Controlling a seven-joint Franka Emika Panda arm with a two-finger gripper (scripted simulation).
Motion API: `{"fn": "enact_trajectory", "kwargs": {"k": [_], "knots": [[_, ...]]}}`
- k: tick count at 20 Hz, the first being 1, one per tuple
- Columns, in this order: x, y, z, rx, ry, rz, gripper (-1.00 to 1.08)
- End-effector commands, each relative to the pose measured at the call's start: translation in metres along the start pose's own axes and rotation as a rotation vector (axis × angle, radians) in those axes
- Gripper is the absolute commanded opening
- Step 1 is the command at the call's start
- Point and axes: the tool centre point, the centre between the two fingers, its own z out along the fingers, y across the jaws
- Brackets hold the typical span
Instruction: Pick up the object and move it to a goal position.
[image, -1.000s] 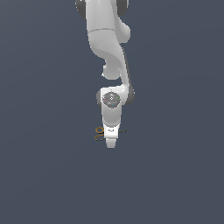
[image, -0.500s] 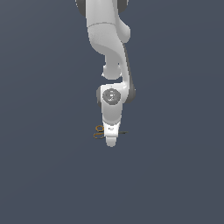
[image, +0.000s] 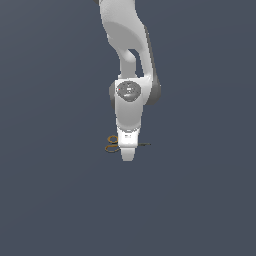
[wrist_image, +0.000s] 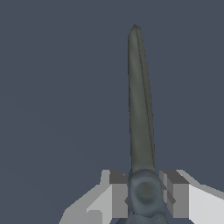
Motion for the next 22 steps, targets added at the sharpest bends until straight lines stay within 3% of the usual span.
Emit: {"fn": "enact_trajectory", "kwargs": {"k": [1, 11, 22], "knots": [[0.001, 0.003, -0.028, -0.001, 0.000, 0.000, -1.00], [0.004, 0.012, -0.104, -0.001, 0.002, 0.001, -1.00], [0.004, 0.016, -0.119, -0.002, 0.001, 0.002, -1.00]]}}
